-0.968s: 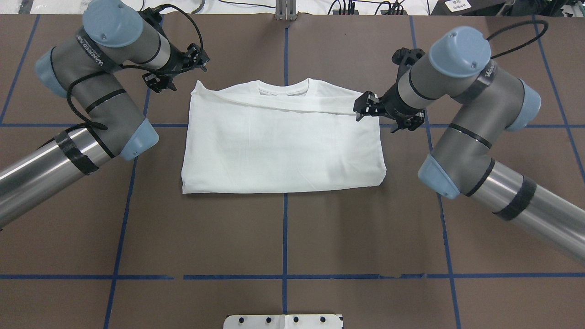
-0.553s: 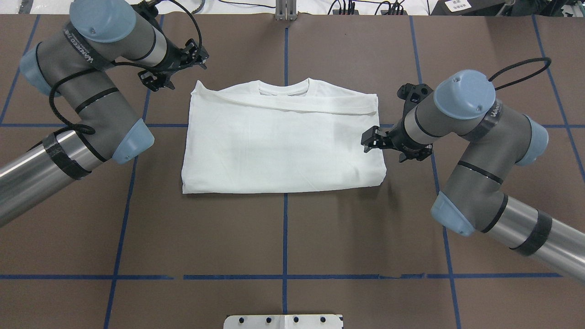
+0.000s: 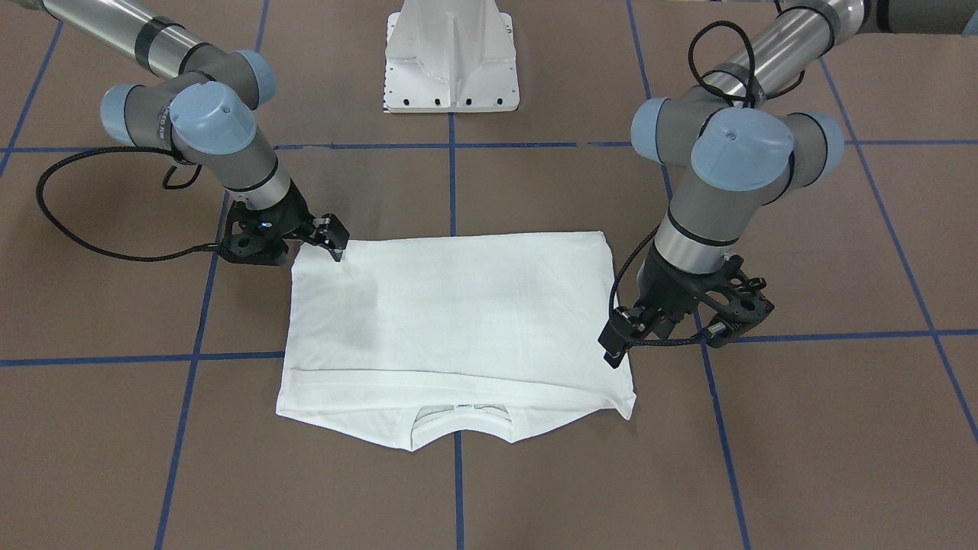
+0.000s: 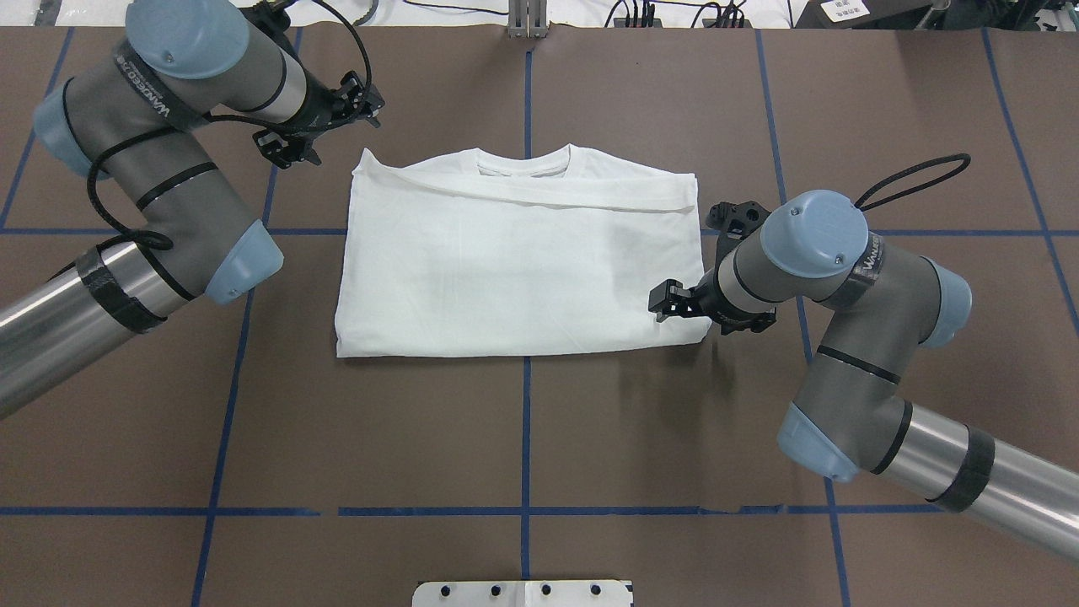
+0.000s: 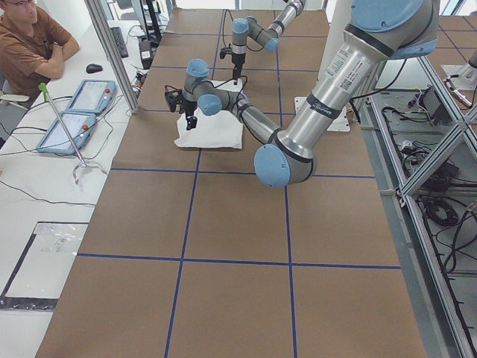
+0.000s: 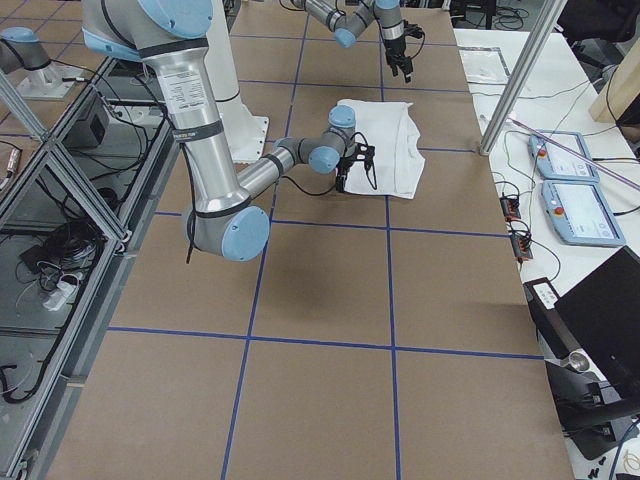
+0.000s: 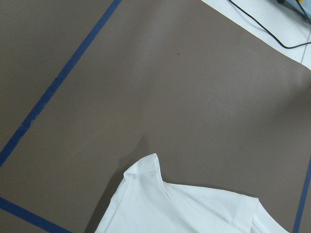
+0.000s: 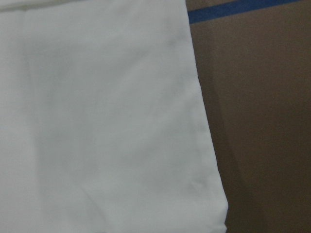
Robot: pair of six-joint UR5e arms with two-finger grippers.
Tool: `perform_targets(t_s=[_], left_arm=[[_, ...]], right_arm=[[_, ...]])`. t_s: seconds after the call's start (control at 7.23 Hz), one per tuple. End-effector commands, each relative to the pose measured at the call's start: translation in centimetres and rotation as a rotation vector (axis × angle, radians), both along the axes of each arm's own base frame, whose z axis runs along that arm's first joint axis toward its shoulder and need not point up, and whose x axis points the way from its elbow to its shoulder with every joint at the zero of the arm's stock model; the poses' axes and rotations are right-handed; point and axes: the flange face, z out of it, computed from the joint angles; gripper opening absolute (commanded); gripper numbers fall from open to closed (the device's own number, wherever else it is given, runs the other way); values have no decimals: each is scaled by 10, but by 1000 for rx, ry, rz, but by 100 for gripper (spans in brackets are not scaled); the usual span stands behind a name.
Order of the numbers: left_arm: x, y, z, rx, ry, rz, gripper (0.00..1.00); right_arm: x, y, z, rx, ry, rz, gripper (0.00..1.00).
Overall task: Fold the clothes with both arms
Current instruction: 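Grasp the shirt edge with the right gripper and drag it toward the robot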
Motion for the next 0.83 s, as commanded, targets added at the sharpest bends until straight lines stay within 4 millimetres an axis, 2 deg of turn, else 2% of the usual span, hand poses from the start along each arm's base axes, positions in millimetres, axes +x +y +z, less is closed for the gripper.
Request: perform_targets(t_s=[0.0,0.14,0.28,0.69], left_arm=[[0,0,5,-3,-4,-1,99],[-1,0,5,-3,-4,-3,99],[0,0,5,-3,-4,-1,99],[0,0,2,0,-3,-2,99]], right_arm=[[-6,5,3,-2,6,-10,63],[-6,5,0,3,1,-10,29],[-4,5,-5,7,-9,-9,0],[5,7,2,2,-2,-3,0]])
